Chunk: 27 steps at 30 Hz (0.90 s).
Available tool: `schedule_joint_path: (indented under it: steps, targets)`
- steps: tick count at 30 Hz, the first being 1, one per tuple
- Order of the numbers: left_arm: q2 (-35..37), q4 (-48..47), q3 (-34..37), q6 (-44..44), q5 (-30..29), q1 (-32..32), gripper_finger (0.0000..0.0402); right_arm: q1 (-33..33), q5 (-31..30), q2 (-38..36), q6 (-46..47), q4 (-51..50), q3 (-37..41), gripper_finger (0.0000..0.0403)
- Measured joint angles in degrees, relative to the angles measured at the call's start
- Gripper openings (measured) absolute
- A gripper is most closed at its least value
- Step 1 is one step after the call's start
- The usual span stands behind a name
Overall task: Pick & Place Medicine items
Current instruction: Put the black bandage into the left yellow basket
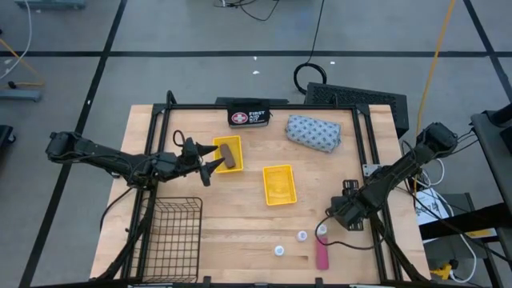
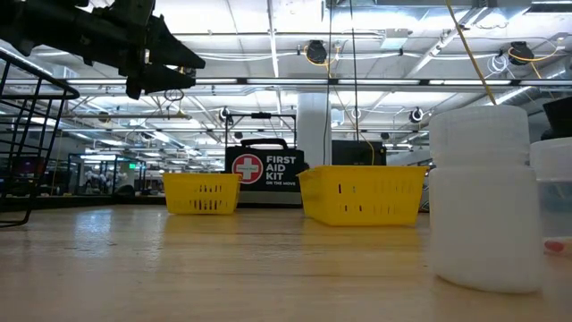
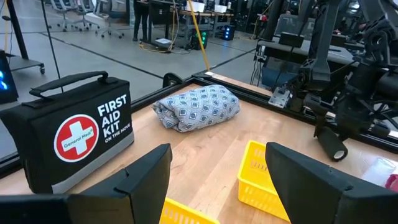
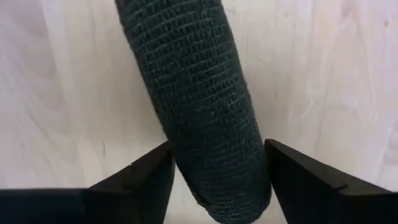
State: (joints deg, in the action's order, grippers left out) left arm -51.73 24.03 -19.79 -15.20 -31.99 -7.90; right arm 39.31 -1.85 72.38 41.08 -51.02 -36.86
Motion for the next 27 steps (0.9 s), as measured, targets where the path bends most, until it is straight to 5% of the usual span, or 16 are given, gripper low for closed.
schedule_joint_path:
  steps: [10, 16, 27]
  targets:
    - [-0.02, 0.08, 0.00, 0.04, 0.00, 0.00, 0.0266, -7.22, -1.31, -0.34, 15.64, -0.36, 0.00, 0.0139]
    - [-0.02, 0.14, 0.00, 1.56, -0.02, 0.00, 0.0266, -13.00, -4.06, -2.81, 16.97, -0.18, 0.00, 0.0104]
    - [-0.02, 3.19, 0.00, 2.07, -0.03, 0.00, 0.0266, -21.54, -31.23, -10.88, 9.93, 11.76, 0.00, 0.0114]
